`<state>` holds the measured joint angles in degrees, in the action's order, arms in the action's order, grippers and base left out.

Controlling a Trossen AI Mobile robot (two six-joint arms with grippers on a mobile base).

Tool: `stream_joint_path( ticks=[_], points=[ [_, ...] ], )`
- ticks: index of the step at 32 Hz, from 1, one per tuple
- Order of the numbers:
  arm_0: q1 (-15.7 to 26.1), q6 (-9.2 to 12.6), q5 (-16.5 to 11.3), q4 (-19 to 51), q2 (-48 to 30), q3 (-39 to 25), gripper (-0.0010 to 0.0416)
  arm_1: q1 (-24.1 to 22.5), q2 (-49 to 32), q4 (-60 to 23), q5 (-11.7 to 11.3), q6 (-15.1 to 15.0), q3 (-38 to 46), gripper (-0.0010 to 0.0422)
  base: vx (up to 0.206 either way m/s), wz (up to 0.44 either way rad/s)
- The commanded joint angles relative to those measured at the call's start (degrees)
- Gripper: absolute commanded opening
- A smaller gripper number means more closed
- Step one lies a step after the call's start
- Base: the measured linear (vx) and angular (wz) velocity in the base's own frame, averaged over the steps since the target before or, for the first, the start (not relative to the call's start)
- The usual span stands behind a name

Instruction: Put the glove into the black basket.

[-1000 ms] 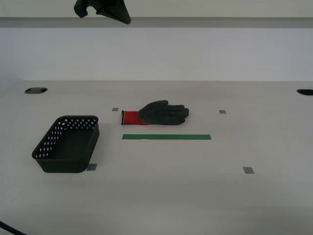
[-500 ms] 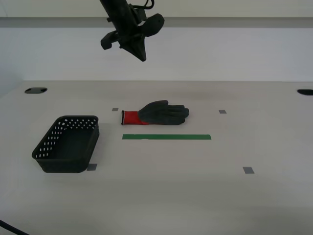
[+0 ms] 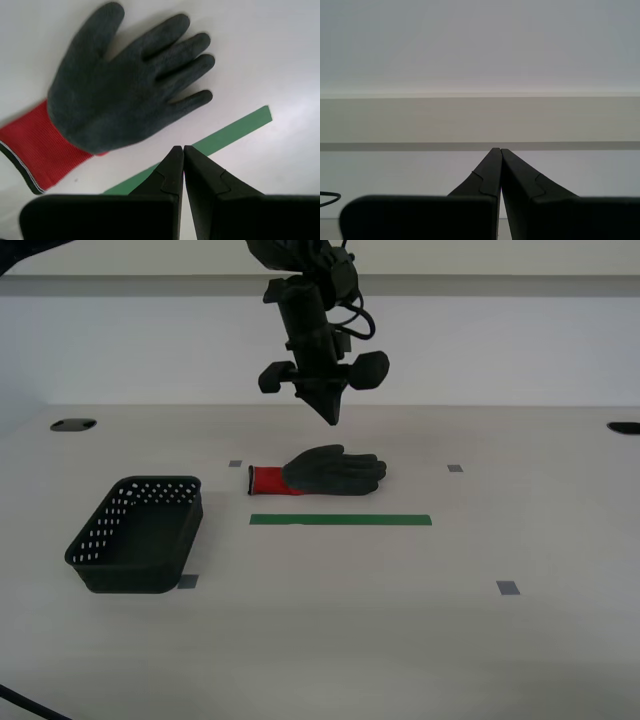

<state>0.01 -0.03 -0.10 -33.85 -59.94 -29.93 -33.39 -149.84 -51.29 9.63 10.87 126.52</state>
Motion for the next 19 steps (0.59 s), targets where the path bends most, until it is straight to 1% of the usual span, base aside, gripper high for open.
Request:
stream_joint_path(
  ticks=[1,2,3,4,5,7,11,12,13,14,16,17,19],
  points=[
    [0.0,0.0,0.0,0.0,0.0,0.0,0.0001,-0.3,-1.9,-0.3,-0.8,1.7,0.3,0.0,0.0,0.0],
    [0.0,0.0,0.0,0.1,0.0,0.0,0.0001,-0.3,-2.3,-0.1,-1.5,1.8,0.2,0.0,0.0,0.0],
    [0.0,0.0,0.0,-0.2,0.0,0.0,0.0001,-0.4,-3.0,0.2,-3.1,1.9,0.2,0.0,0.0,0.0],
    [0.0,0.0,0.0,0.1,0.0,0.0,0.0001,-0.5,-3.0,0.3,-4.0,1.9,0.2,0.0,0.0,0.0],
    [0.0,0.0,0.0,0.1,0.0,0.0,0.0,-0.7,-3.2,1.7,-6.1,1.9,0.0,0.0,0.0,0.0],
    [0.0,0.0,0.0,0.1,0.0,0.0,0.0001,-0.8,-3.2,3.3,-7.3,1.6,0.4,0.0,0.0,0.0],
    [0.0,0.0,0.0,0.1,0.0,0.0,0.0001,-0.8,-3.6,4.8,-7.3,1.6,0.5,0.0,0.0,0.0],
    [0.0,0.0,0.0,0.1,0.0,0.0,0.0001,-0.7,-4.2,4.7,-6.7,1.5,0.4,0.0,0.0,0.0],
    [0.0,0.0,0.0,0.0,0.0,0.0,0.0001,-0.7,-4.6,4.6,-5.2,1.1,0.4,0.0,0.0,0.0],
    [0.0,0.0,0.0,0.1,0.0,0.0,0.0,-0.7,-4.7,4.5,-4.3,0.8,0.3,0.0,0.0,0.0],
    [0.0,0.0,0.0,0.5,0.0,0.0,0.0001,-0.7,-5.6,4.8,-1.7,-0.7,0.1,0.0002,0.0,0.0],
    [0.0,0.0,0.0,0.7,0.0,0.0,0.0001,-0.7,-5.6,5.0,-1.6,-0.8,-0.1,0.0006,0.0,0.0],
    [0.0,0.0,0.0,0.8,0.0,0.0,0.0001,-0.7,-5.5,6.8,-1.7,-0.8,-1.0,0.0029,0.0,0.0]
  ],
)
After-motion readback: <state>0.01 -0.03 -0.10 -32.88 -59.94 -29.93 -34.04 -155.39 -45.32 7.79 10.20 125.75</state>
